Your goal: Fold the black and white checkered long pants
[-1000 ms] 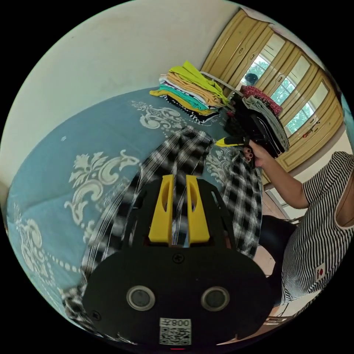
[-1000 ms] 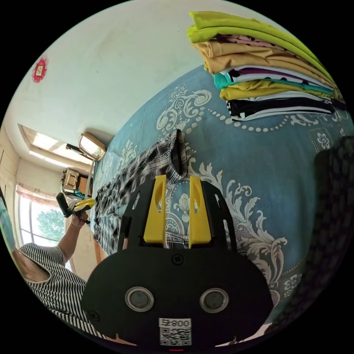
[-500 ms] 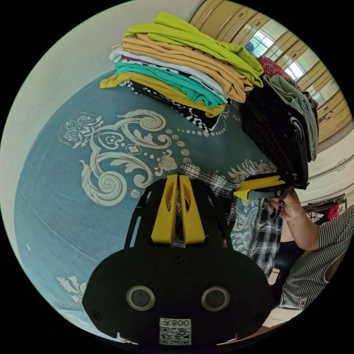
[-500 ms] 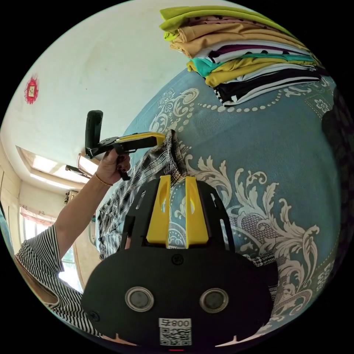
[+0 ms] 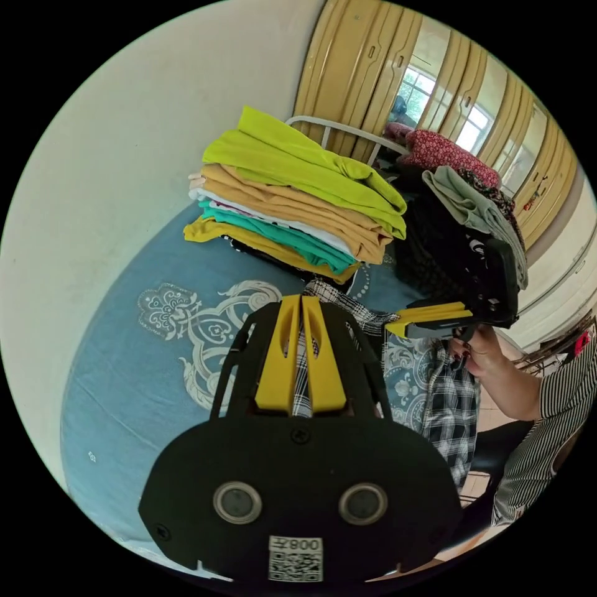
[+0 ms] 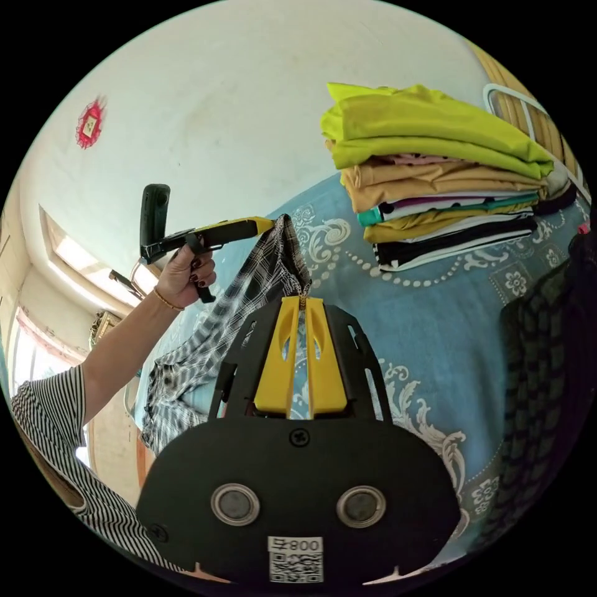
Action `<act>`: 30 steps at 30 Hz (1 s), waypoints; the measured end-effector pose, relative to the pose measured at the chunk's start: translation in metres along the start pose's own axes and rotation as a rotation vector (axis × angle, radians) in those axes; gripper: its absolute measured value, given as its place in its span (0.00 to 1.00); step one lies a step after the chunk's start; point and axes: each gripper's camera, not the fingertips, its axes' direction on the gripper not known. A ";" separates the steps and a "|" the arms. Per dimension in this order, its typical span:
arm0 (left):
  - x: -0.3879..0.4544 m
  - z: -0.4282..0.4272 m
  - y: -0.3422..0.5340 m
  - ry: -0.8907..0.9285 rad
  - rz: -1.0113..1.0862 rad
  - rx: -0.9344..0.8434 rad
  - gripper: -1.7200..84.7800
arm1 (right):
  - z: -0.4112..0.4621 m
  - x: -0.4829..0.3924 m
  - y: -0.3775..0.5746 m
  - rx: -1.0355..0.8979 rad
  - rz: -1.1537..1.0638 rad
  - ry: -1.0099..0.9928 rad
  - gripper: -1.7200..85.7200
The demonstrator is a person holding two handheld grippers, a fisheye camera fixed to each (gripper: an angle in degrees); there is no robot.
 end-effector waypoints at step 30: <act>0.036 -0.159 0.564 -0.247 -0.799 0.059 0.02 | 0.044 -0.126 -0.037 -0.083 -0.021 -0.069 0.02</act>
